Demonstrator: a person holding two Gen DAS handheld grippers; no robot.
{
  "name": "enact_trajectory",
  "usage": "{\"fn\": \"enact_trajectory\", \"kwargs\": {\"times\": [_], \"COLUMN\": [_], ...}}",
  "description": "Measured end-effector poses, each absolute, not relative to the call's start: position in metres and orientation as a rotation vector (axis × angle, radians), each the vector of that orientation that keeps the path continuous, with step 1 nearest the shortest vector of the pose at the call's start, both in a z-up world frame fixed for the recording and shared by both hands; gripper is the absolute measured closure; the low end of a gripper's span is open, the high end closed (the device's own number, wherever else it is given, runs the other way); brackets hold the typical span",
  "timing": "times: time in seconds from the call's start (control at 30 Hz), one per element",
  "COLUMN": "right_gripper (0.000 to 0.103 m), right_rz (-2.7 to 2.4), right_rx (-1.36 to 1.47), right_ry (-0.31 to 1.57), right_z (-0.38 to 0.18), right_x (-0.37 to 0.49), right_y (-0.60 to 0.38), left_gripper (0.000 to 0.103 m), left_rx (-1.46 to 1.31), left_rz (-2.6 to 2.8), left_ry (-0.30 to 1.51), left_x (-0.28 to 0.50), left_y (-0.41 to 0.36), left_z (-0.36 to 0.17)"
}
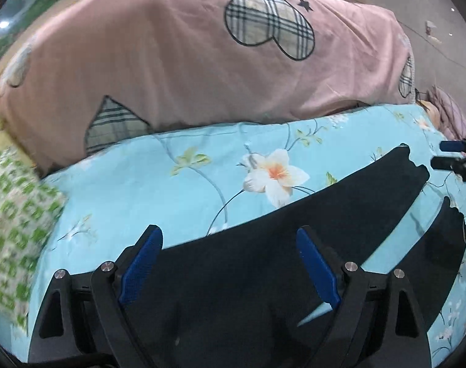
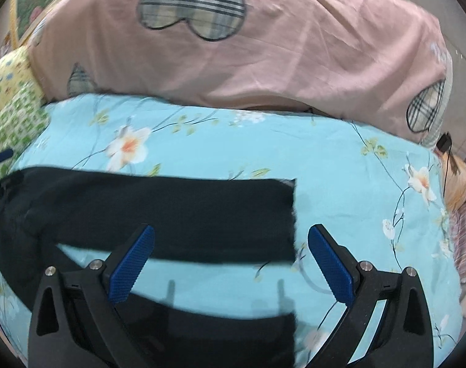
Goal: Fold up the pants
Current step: 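Grasp the pants cuff with the right tool while the left tool grasps the waistband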
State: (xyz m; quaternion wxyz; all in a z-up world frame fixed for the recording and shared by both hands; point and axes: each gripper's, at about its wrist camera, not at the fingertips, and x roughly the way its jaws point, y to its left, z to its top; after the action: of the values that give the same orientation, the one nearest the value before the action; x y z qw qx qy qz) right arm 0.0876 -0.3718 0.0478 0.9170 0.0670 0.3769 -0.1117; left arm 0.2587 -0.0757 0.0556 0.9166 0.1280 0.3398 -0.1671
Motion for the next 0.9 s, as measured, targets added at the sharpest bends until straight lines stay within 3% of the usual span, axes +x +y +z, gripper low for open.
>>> {"fn": "enact_trajectory", "kwargs": {"times": [0.5,0.6,0.7,0.73,0.77,0.8,0.83,0.87,0.9], "right_gripper": [0.004,0.011,0.025,0.032,0.035,0.045,0.062,0.071,0.087], "right_rz": [-0.168,-0.135,-0.097,-0.096,-0.094,-0.097,-0.102,-0.110,-0.116], "right_rx": [0.276,0.277,0.293,0.291,0.285,0.280,0.277,0.281,0.287], "right_ry": [0.872,0.894,0.914,0.917,0.918,0.916,0.910,0.904,0.900], "right_z": [0.006,-0.003,-0.011,-0.012,-0.013,-0.013,-0.012,-0.011,-0.009], "right_x": [0.152,0.161,0.170,0.170,0.171,0.172,0.171,0.171,0.169], "right_y": [-0.446,-0.448,-0.448,-0.448,-0.447,-0.447,-0.447,-0.449,-0.452], "left_gripper": [0.015,0.015,0.019,0.030,0.032,0.036,0.057,0.086,0.093], "left_rx": [0.354,0.396,0.469,0.493,0.505,0.509,0.505,0.488,0.469], "left_rz": [-0.671,-0.717,-0.750,-0.753,-0.762,-0.764,-0.785,-0.811,-0.825], "left_ry": [0.897,0.945,1.004,1.030,1.053,1.040,1.036,1.047,1.056], "left_x": [0.344,0.353,0.359,0.361,0.360,0.358,0.354,0.351,0.347], "left_y": [-0.113,-0.124,-0.138,-0.142,-0.144,-0.145,-0.145,-0.145,-0.144], "left_z": [-0.003,-0.015,-0.034,-0.041,-0.047,-0.047,-0.045,-0.042,-0.038]}}
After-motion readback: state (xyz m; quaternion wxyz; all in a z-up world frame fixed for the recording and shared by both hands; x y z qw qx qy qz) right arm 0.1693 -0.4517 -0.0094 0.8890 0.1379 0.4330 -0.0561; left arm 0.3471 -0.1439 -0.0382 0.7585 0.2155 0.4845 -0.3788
